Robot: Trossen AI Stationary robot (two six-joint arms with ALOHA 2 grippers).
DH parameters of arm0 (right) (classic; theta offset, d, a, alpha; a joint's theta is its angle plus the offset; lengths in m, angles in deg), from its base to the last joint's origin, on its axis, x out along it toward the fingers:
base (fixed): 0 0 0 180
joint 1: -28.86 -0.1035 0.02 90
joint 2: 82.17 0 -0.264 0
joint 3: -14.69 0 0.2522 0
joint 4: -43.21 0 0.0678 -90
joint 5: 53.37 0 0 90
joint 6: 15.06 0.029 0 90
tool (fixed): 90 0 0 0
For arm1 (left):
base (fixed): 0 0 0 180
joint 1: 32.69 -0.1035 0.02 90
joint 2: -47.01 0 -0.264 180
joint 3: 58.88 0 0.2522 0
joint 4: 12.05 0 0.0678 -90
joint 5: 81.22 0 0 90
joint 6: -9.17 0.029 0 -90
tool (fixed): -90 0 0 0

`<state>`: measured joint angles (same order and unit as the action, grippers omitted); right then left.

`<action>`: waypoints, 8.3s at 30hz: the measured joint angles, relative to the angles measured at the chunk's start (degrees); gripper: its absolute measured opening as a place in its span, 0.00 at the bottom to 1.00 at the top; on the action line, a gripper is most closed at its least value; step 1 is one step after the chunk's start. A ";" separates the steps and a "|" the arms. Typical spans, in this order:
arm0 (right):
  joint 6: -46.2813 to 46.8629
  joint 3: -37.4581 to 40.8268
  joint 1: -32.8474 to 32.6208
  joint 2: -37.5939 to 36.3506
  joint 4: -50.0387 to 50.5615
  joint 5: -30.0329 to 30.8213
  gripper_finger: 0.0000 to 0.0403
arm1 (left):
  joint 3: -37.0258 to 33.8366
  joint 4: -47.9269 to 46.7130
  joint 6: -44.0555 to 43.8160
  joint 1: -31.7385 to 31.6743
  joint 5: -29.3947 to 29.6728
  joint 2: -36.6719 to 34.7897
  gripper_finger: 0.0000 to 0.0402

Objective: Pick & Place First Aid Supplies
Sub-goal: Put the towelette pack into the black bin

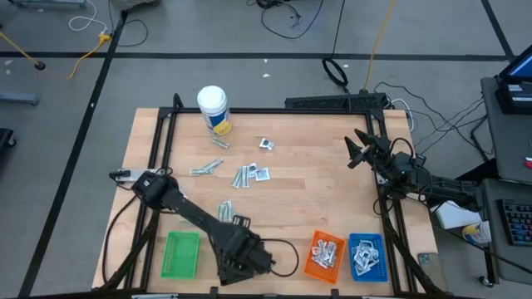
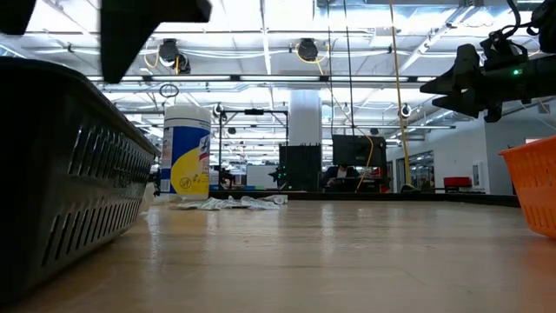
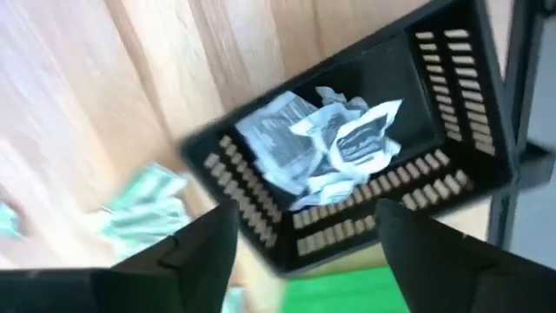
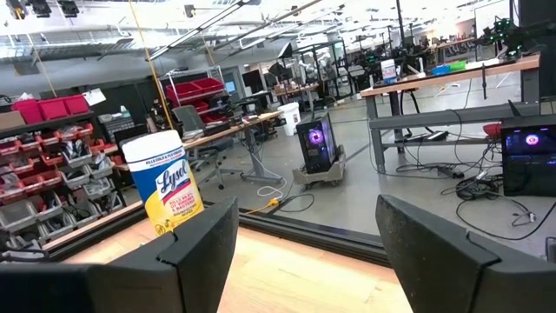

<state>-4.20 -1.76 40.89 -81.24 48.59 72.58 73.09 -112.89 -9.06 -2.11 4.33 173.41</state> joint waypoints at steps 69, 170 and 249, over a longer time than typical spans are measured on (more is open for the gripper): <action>0.00 0.00 -0.02 0.02 0.00 0.00 0.66 | 0.00 18.62 50.94 -56.54 2.97 7.12 0.78; 0.02 0.00 -0.02 0.01 0.02 -0.02 0.66 | -1.44 22.47 88.67 -54.42 12.01 9.33 0.68; 0.02 0.00 -0.01 0.00 0.00 0.00 0.66 | 4.61 19.94 -43.00 -60.61 -6.59 12.96 0.68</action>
<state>-4.18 -1.75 40.88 -81.24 48.59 72.58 77.70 -92.96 -52.06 -62.72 -2.26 186.38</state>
